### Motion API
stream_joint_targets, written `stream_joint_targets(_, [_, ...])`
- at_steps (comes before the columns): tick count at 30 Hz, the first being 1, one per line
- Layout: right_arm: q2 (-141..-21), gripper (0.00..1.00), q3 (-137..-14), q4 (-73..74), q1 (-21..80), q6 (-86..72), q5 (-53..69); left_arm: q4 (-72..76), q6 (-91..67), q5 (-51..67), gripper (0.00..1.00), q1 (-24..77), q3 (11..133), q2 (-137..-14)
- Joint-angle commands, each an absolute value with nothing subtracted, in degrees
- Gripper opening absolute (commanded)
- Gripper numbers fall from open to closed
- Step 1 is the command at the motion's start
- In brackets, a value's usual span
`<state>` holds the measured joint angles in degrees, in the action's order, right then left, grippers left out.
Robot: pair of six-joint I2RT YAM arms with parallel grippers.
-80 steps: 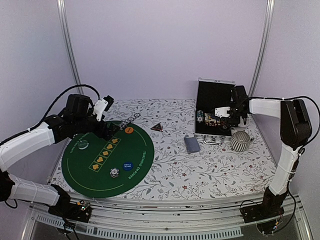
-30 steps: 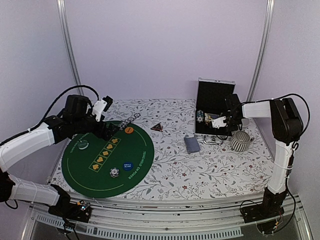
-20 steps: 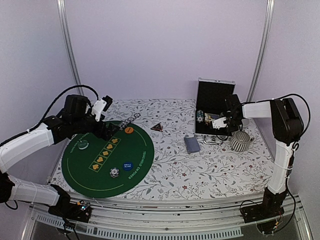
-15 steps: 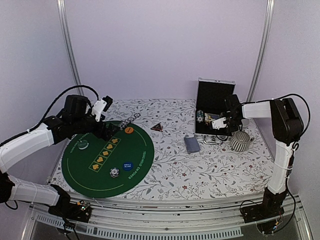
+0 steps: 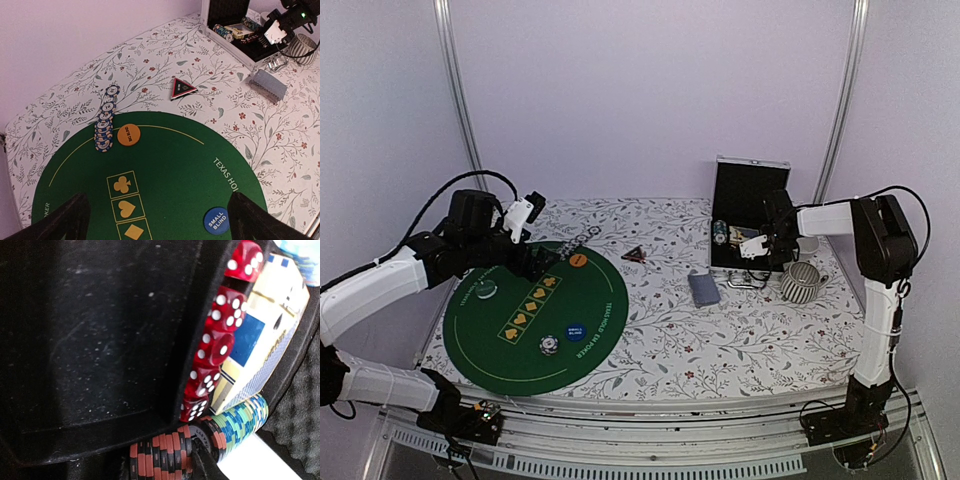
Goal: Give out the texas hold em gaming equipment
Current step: Pick up the pile of poker chips from the chip case, then pass from the right arm to the left
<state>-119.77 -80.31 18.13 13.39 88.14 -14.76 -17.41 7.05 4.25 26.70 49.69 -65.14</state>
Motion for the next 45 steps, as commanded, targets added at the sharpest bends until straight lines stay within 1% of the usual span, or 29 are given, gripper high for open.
stream_joint_targets(1, [-121.36,0.21,-80.32,19.6,13.09,88.26,-17.17,-16.35,7.41,4.61,0.98,26.08,48.7,-64.16])
stream_joint_targets(3, [-120.14,0.08,-80.03,19.6,13.37,88.86,-17.91,-16.35,7.43,4.69,0.98,26.06,48.69,-64.07])
stream_joint_targets(4, [-119.61,0.04,-80.06,19.6,13.55,89.21,-18.31,-16.35,7.51,4.74,0.98,26.09,48.69,-64.02])
stream_joint_targets(5, [-119.06,0.03,-80.18,19.53,13.8,89.36,-18.69,-16.27,7.53,4.86,0.98,26.1,48.69,-63.94])
stream_joint_targets(13, [-112.88,0.02,-83.66,19.59,16.45,85.43,-19.2,-14.51,8.62,6.29,0.98,26.1,47.64,-61.33])
stream_joint_targets(24, [-98.82,0.02,-87.04,22.22,21.16,72.58,-9.43,-9.3,10.71,14.81,0.97,26.18,44.23,-55.89])
stream_joint_targets(27, [-94.36,0.02,-87.81,17.42,23.96,60.68,-2.24,-7.37,11.54,17.91,0.95,26.51,43.19,-54.38])
stream_joint_targets(30, [-90.25,0.02,-88.94,15.23,26.06,37.31,12.01,-5.89,13.31,21.92,0.93,27.9,42.38,-53.03])
stream_joint_targets(33, [-86.63,0.02,-84.55,8.83,27.72,16.4,23.77,-6.47,15.93,22.53,0.92,31.84,43.08,-52.29])
stream_joint_targets(35, [-85.21,0.02,-80.47,4.61,29.17,5.54,28.35,-7.37,17.83,20.26,0.91,34.92,44.15,-51.96])
stream_joint_targets(38, [-84.96,0.02,-75.83,1.1,30.98,-10.91,33.61,-10.44,20.98,13.84,0.9,40.28,47.44,-53.13])
stream_joint_targets(41, [-85.65,0.02,-72.68,0.41,31.73,-21.38,37.1,-13.04,24.17,7.35,0.91,44.58,49.95,-55.71])
stream_joint_targets(45, [-85.97,0.02,-67.64,-4.23,33.83,-31.87,42.53,-13.2,26.42,1.04,0.96,50.43,52.81,-60.76])
